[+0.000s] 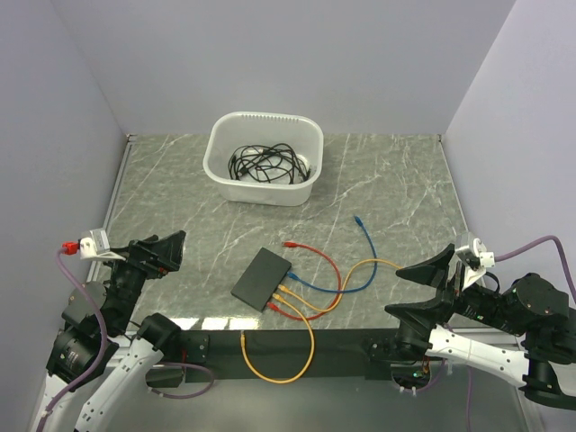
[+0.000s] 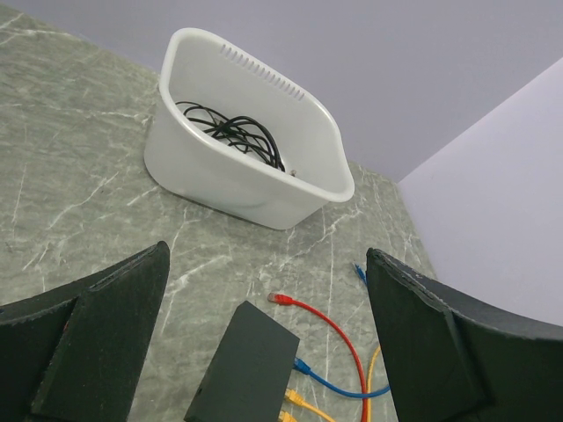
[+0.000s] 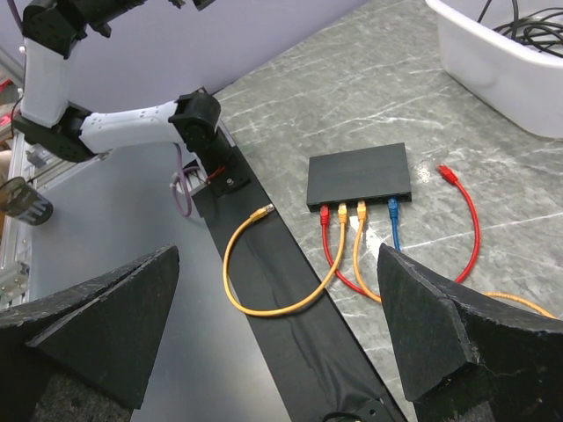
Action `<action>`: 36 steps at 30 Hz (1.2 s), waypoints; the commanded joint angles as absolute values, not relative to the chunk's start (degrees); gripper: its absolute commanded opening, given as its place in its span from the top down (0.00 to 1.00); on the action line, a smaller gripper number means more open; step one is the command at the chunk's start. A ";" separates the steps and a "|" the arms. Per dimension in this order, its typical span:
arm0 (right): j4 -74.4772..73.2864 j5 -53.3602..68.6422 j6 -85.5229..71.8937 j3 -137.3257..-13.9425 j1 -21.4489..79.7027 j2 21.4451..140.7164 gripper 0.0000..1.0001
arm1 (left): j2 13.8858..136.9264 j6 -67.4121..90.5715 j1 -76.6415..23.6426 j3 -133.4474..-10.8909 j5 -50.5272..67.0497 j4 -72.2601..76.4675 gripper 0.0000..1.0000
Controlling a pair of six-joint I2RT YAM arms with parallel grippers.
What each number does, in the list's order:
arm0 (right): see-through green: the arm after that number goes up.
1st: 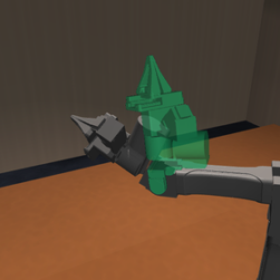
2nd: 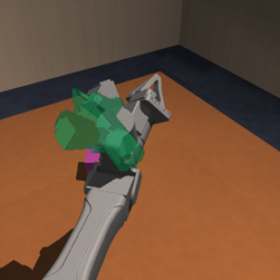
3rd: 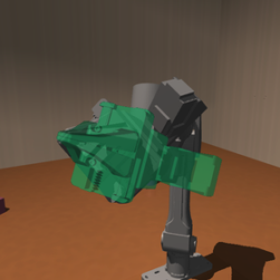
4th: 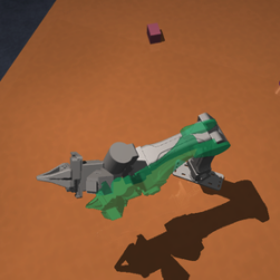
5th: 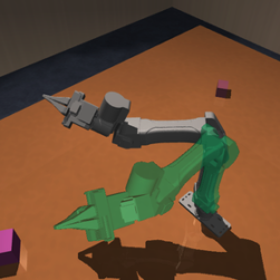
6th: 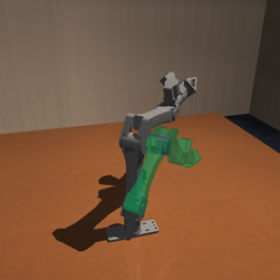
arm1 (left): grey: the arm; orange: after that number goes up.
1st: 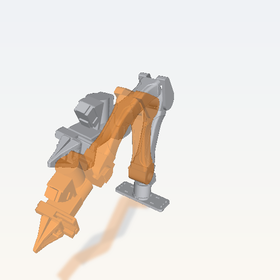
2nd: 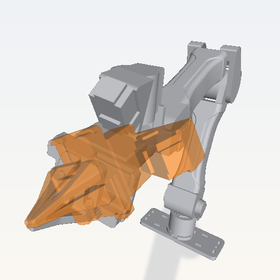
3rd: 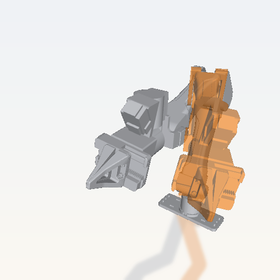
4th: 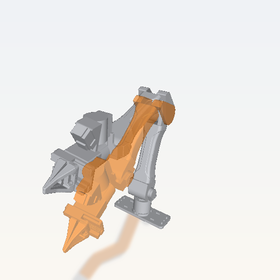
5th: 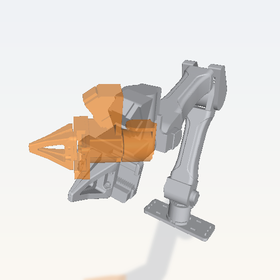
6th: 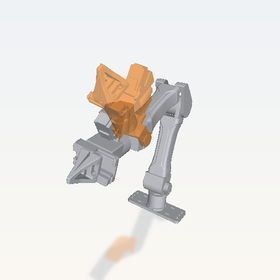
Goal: Insert the plug into the switch port
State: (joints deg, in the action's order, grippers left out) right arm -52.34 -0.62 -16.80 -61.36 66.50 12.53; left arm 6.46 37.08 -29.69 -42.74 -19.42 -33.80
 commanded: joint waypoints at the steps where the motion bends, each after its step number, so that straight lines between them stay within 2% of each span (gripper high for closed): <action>1: -51.15 -0.35 -15.73 -61.00 66.97 13.71 0.00 | 6.68 36.74 -29.44 -42.63 -20.13 -33.40 0.01; 36: -50.89 -0.18 -15.38 -60.73 66.97 14.33 0.00 | 6.24 37.09 -29.44 -42.63 -20.48 -33.66 0.01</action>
